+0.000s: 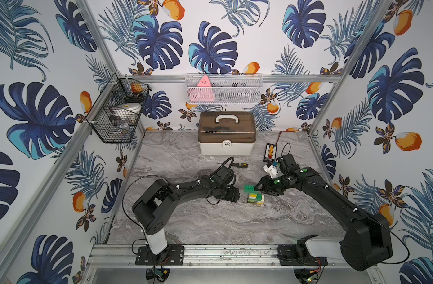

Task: Assemble a giraffe with lego
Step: Pick up the lego brick from the center of the board.

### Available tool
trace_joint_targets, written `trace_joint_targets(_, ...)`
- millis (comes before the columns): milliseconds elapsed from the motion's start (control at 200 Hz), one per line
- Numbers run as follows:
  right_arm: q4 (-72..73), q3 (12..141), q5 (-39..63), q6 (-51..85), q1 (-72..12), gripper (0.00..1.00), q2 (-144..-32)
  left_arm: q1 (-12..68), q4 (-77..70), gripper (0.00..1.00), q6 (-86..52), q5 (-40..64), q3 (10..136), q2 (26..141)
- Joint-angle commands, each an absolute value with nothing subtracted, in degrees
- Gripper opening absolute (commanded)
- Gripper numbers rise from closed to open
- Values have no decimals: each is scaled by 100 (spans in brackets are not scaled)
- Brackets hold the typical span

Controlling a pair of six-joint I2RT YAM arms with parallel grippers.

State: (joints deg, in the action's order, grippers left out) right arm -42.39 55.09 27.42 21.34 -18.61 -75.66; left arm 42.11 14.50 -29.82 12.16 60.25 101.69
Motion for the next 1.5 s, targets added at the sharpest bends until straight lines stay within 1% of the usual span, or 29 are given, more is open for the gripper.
trace_joint_targets(0,-4805,5502,2088,2000,-1838,49,-7595,4253,1612,73,-2670,974,6214,10356)
trace_joint_targets(215,-4919,5520,2039,1952,-1800,49,-7612,4272,1801,72,-2473,682,6563,10655)
trace_joint_targets(515,-4983,5546,2004,1925,-1758,49,-7646,4277,1762,70,-2389,664,6775,10983)
trace_joint_targets(585,-4990,5551,2004,1927,-1740,49,-7647,4282,1764,67,-2382,674,6815,11041)
trace_joint_targets(710,-5009,5562,1995,1926,-1718,50,-7630,4309,1804,56,-2344,635,6847,11055)
trace_joint_targets(961,-5023,5572,2012,1951,-1683,50,-7582,4466,2140,53,-2133,284,6912,11102)
trace_joint_targets(1111,-5012,5579,2021,1960,-1675,50,-7570,4516,2310,49,-2097,70,6953,11109)
trace_joint_targets(1186,-5008,5581,2030,1960,-1670,51,-7569,4520,2387,43,-2107,1,6978,11135)
trace_joint_targets(1366,-4979,5611,2072,1956,-1670,52,-7545,4518,2490,26,-2188,-44,7072,11102)
trace_joint_targets(1496,-4966,5632,2126,1934,-1670,55,-7525,4516,2704,20,-2305,-96,7260,10991)
